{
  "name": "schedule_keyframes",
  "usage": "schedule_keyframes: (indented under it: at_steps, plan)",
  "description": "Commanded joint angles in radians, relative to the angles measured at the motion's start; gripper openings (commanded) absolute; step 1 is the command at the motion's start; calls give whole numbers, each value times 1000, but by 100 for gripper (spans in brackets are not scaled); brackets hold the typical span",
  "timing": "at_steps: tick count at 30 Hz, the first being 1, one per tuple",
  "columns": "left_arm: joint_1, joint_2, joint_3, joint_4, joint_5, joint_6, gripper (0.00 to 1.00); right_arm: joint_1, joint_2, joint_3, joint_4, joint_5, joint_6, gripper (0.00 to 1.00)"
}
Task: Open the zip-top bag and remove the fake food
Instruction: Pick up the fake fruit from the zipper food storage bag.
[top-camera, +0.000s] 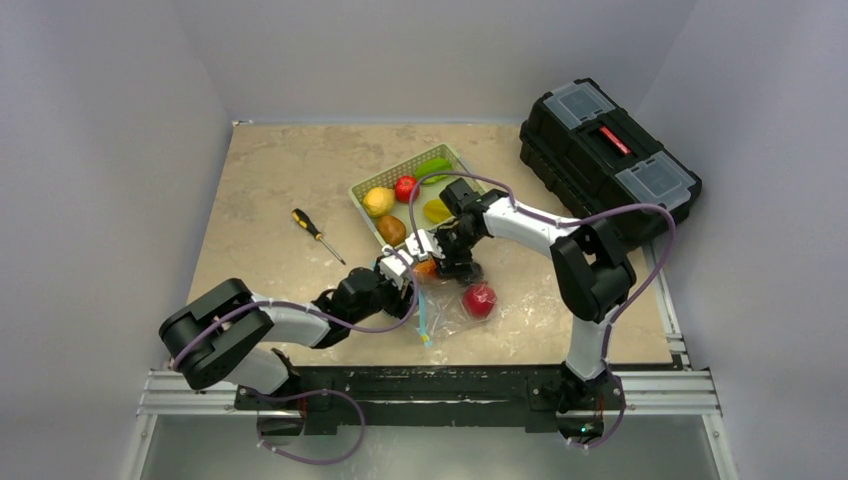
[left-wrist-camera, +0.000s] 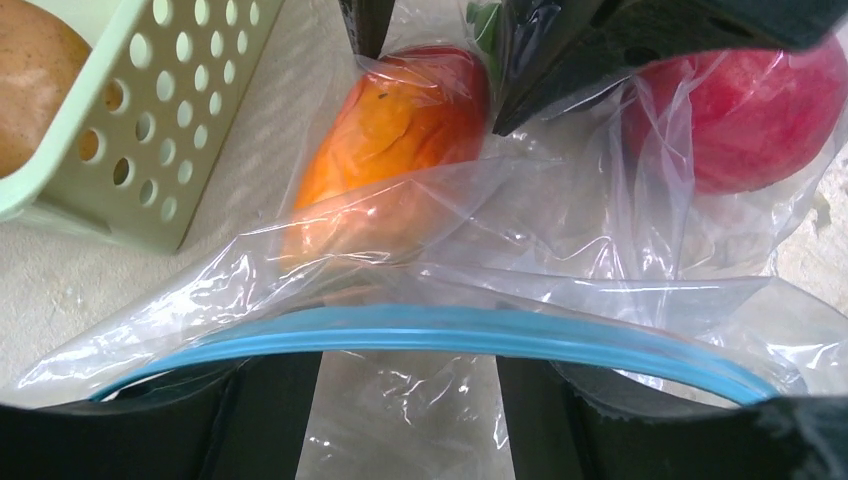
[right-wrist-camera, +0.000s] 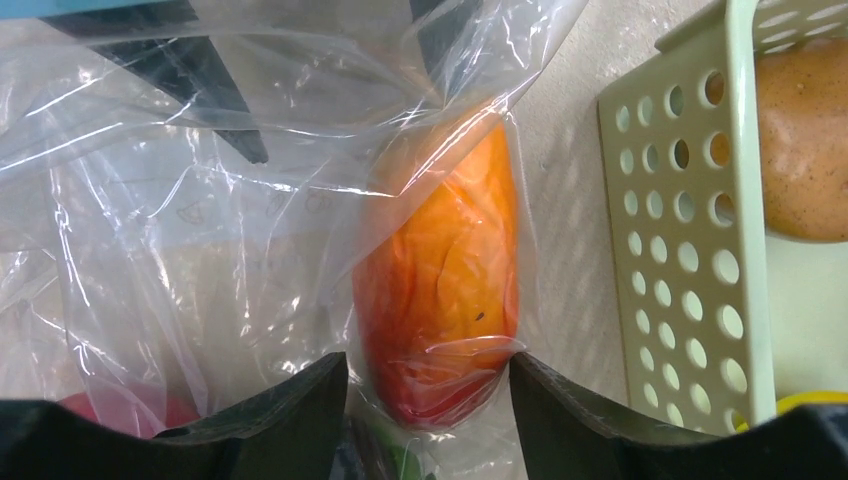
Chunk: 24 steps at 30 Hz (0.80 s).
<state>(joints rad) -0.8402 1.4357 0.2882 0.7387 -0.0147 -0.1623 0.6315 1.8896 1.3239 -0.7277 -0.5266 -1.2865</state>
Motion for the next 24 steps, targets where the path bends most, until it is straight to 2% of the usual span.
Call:
schedule_keyframes:
  at_steps: [1, 3, 5, 12, 16, 18, 22, 24]
  plan:
    - [-5, 1, -23, 117, -5, 37, 62, 42, 27, 11, 11, -35, 14, 51]
    - [-5, 0, -49, 186, 1, 54, 63, 42, 34, 19, -11, -56, 5, 39]
    - [-6, -6, -86, 263, 6, 66, 64, 39, 20, 2, -14, -77, -22, 33]
    - [-5, -3, -169, 410, 39, 94, 65, 38, -82, -137, 10, -46, -204, 30]
    - [-5, 46, -197, 520, 79, 84, 65, 38, -87, -138, 6, -45, -193, 29]
    - [-5, 79, -210, 583, 90, 80, 65, 27, -86, -94, -24, -91, -145, 37]
    - [-5, 139, -222, 654, 97, 70, 65, 23, -98, -24, -28, -146, -27, 61]
    - [-5, 157, -229, 680, 96, 70, 65, 25, -94, 1, -9, -162, 60, 68]
